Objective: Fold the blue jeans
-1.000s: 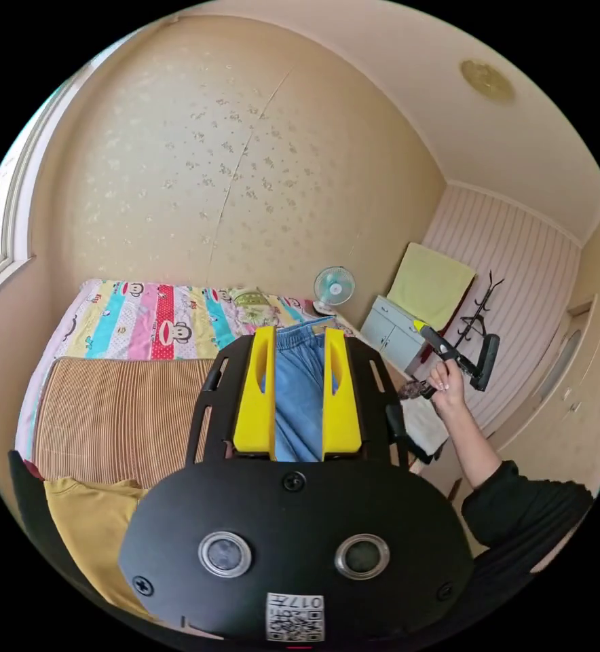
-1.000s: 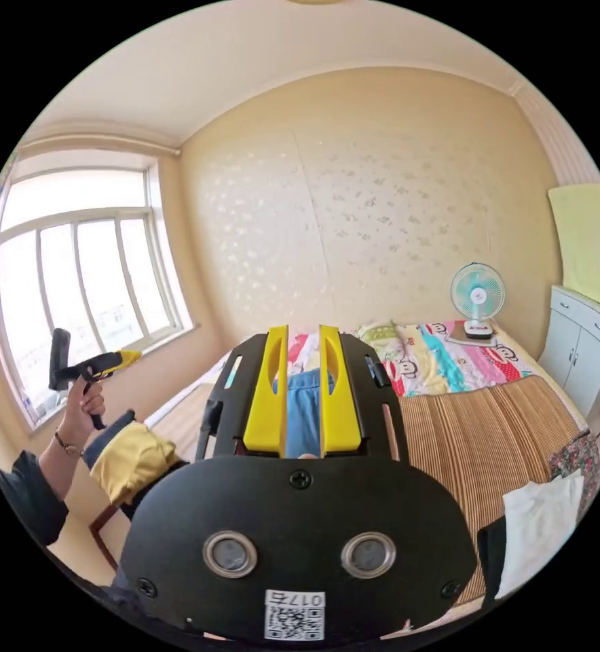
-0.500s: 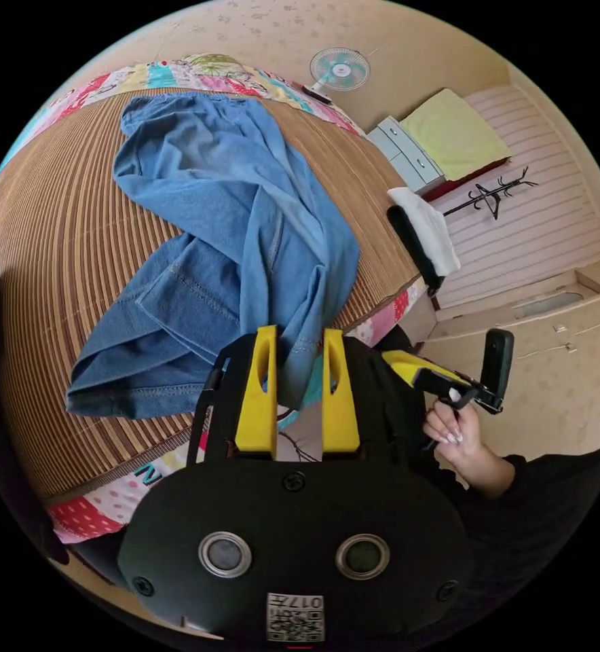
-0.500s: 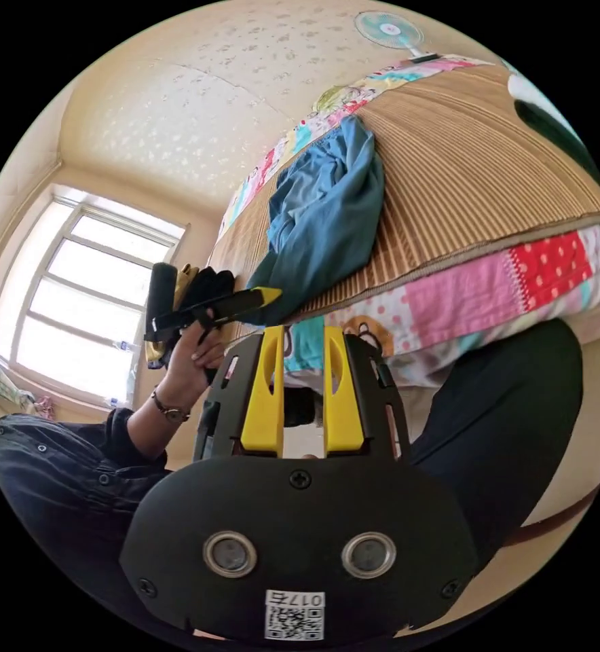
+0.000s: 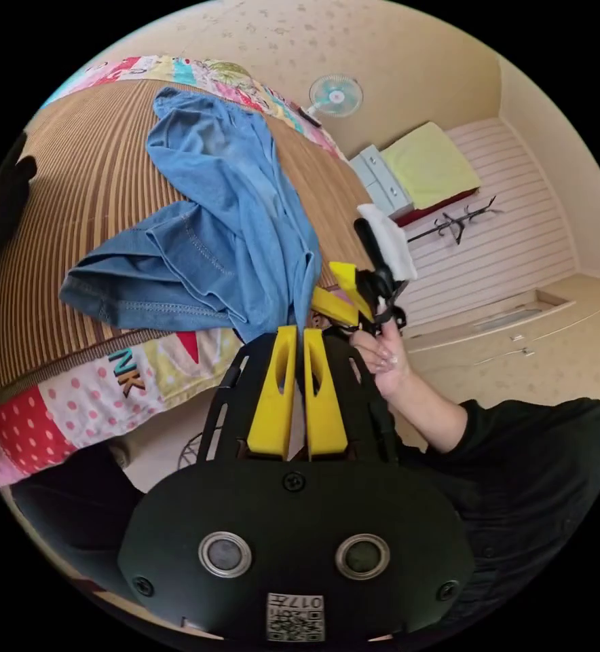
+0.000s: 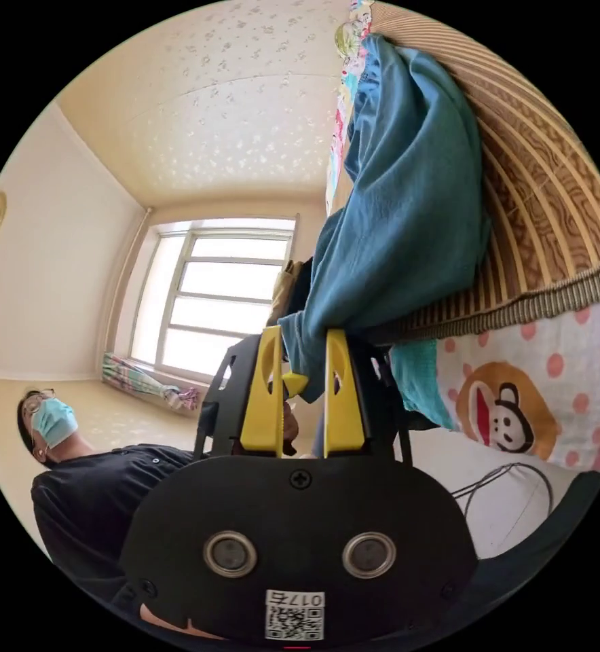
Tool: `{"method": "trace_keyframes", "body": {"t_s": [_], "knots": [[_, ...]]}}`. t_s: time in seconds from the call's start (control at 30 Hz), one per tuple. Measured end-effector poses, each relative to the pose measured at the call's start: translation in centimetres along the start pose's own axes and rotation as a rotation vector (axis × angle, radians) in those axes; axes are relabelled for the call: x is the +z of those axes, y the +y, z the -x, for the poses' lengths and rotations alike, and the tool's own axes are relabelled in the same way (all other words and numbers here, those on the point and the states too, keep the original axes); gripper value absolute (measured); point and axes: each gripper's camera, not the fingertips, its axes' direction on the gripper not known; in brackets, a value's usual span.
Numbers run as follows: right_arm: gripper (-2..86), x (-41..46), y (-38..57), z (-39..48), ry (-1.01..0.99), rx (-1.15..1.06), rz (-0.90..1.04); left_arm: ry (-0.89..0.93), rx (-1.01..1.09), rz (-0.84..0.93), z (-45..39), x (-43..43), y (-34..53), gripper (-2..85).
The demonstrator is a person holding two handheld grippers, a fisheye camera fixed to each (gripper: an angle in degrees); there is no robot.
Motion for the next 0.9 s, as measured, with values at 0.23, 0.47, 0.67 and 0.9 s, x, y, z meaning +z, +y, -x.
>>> {"method": "trace_keyframes", "body": {"t_s": [0.23, 0.47, 0.67, 0.9], "knots": [[1.4, -15.2, -0.7, 6.1, 0.084, -0.184, -0.253, 0.018, -0.052, -0.488, 0.2, -21.1, 3.1, -0.8], [3.4, -33.1, 2.3, 14.2, 0.385, -0.136, -0.74, -0.032, -0.079, -0.418, -0.2, -28.9, 4.5, -0.7], [12.4, -24.0, 0.6, 18.0, 0.879, -0.324, -0.291, 0.082, -0.219, -0.285, 2.2, -23.8, 10.3, -0.6], [11.7, -5.4, -3.4, 11.6, 0.631, -0.339, 0.229, 0.223, -0.266, -0.359, 1.4, -27.9, 10.4, -0.5]]}}
